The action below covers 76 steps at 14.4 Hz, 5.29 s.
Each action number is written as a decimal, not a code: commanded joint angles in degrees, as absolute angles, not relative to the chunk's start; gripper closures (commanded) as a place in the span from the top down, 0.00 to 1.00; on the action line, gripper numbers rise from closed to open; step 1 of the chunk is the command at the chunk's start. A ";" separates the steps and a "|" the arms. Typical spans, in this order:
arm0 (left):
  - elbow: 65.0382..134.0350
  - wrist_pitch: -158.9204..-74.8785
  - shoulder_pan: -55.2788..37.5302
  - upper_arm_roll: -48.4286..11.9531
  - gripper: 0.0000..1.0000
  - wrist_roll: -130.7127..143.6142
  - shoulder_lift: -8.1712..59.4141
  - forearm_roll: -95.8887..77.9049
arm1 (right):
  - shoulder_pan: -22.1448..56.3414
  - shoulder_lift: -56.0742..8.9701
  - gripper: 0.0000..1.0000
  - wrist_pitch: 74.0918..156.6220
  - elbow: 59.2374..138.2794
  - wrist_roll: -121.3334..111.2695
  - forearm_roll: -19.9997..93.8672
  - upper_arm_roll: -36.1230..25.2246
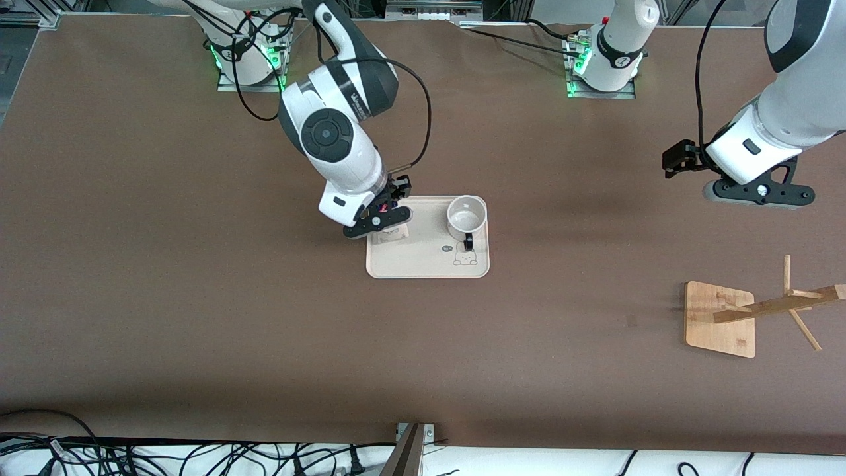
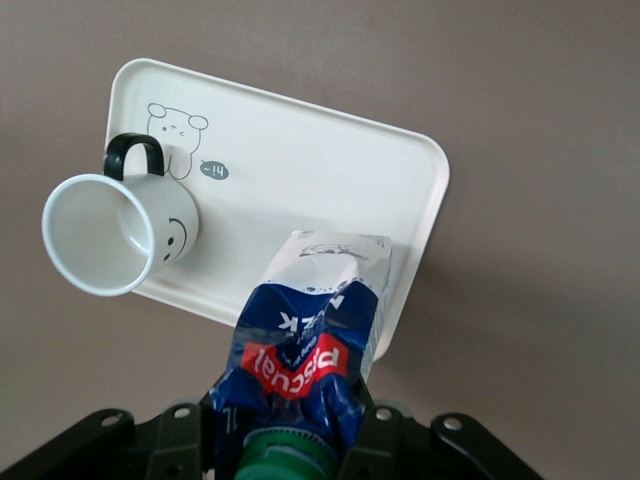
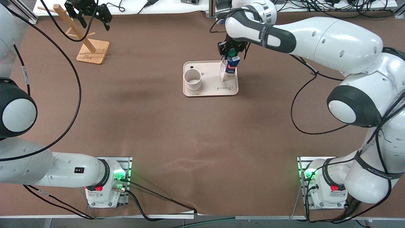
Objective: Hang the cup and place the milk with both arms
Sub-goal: 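Lift the carton with the right gripper while the left gripper reaches the mug, then set the carton down with the right gripper while the left gripper lifts the mug, then retract the right gripper while the left gripper carries the mug to the stand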
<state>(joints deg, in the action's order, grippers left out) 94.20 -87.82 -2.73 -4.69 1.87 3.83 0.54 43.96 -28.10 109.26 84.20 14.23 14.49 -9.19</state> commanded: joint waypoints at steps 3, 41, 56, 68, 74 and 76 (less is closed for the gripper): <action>93.87 -86.48 -3.86 -6.14 1.00 10.51 5.27 -11.33 | 43.86 -20.93 0.42 102.14 84.73 13.27 14.06 -15.97; 92.73 -127.71 -25.14 -20.30 0.00 63.20 38.15 24.43 | 35.42 -17.67 0.50 119.00 110.04 -8.35 11.51 -33.57; 80.96 -111.10 0.42 -21.00 0.00 35.80 22.06 16.47 | 35.51 -13.73 1.00 113.92 108.90 -8.44 11.51 -33.84; 79.46 -103.02 17.92 -21.00 0.00 7.65 19.42 6.33 | 35.42 -1.84 1.00 90.10 94.59 -8.35 1.77 -36.48; 78.05 -100.72 20.74 -20.57 0.00 4.32 19.60 4.66 | 36.39 -5.44 1.00 90.79 89.57 -8.26 -1.40 -36.12; 78.05 -100.72 22.58 -20.65 0.00 1.34 19.69 4.66 | 30.63 -5.62 1.00 90.53 89.47 -8.26 -1.76 -30.98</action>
<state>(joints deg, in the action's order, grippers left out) 78.58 -102.02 20.62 -20.29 5.56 20.19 6.16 35.75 -4.00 91.79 91.60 -7.70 -0.71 -35.50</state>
